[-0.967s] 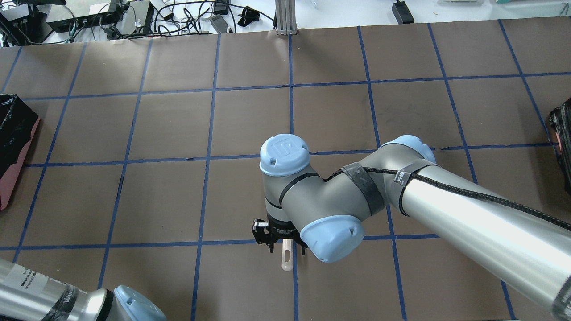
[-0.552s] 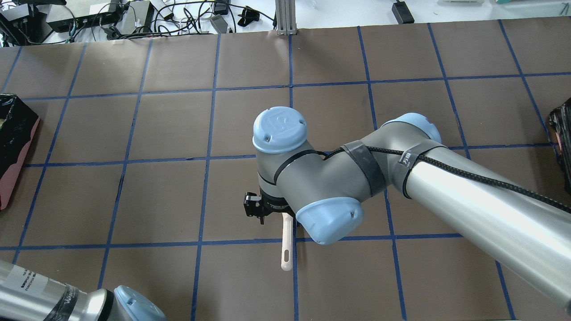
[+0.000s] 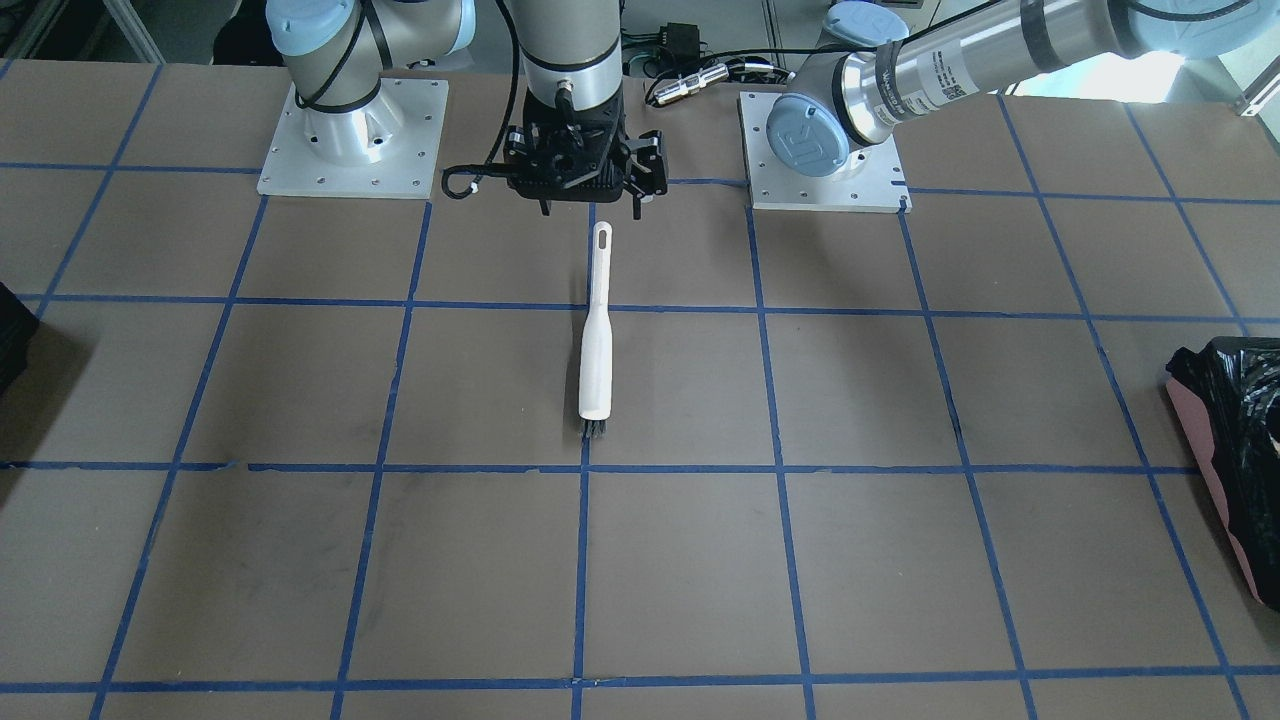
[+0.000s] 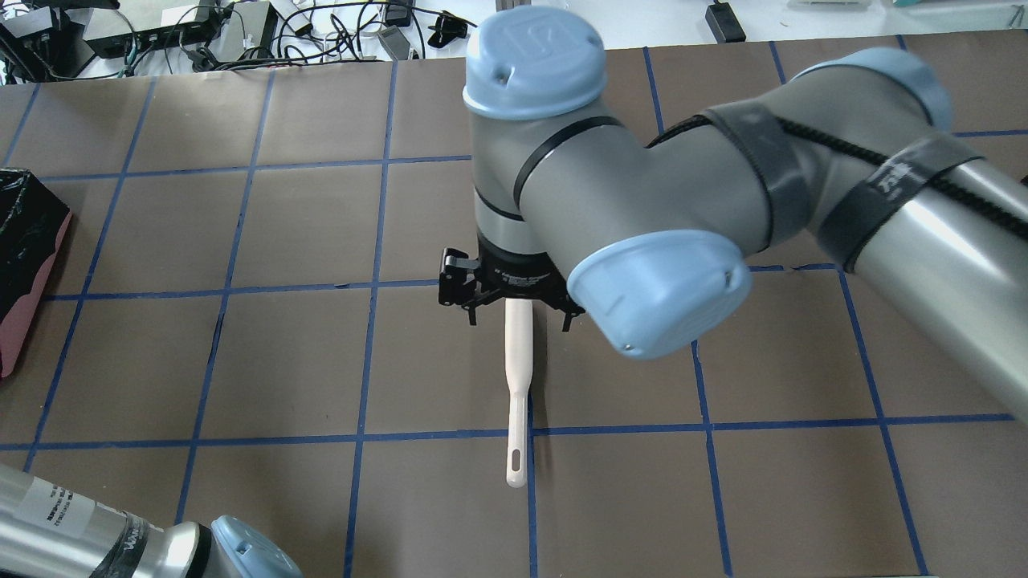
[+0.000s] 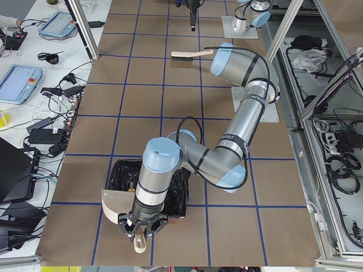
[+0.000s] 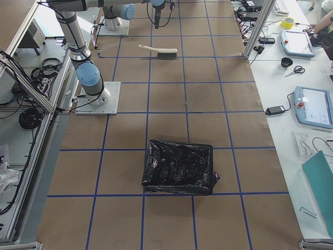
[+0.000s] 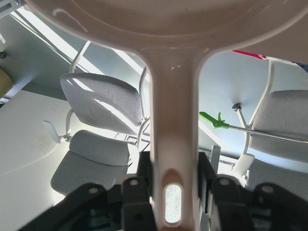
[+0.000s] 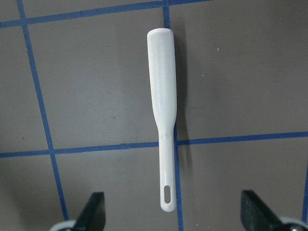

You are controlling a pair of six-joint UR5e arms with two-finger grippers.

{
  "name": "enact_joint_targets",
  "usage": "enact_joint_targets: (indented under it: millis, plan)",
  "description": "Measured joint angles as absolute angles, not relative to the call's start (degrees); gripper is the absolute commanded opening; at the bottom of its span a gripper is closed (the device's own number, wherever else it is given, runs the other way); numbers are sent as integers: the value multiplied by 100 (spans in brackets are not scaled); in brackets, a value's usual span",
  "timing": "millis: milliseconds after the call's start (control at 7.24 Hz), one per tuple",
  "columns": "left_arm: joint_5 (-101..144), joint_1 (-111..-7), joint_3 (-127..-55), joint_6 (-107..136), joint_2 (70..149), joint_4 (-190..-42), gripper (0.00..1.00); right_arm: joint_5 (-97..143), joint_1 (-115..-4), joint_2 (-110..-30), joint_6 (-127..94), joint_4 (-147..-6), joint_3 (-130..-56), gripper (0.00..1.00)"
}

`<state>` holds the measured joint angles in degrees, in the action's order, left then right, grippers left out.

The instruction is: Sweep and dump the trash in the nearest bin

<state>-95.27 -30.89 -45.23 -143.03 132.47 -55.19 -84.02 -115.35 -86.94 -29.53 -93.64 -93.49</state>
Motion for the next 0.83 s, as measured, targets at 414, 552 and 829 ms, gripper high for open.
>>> enact_joint_targets:
  millis: [414,552,829]
  plan:
    - [-9622,-3226,-4804,-14386,13028,-5290,0,-8452,-10394,-8991,-1744,-8804,-8999,100]
    - [-9522,-3357,-4804,-14367,12922,-5471,0,-8438,-9985,-9035,-1307,-8728,-8882,100]
    - [-9450,-3751,-4806,-14126,12634,-5964,0,-8461,-9405,-9069,-995,-8651,-8696,100]
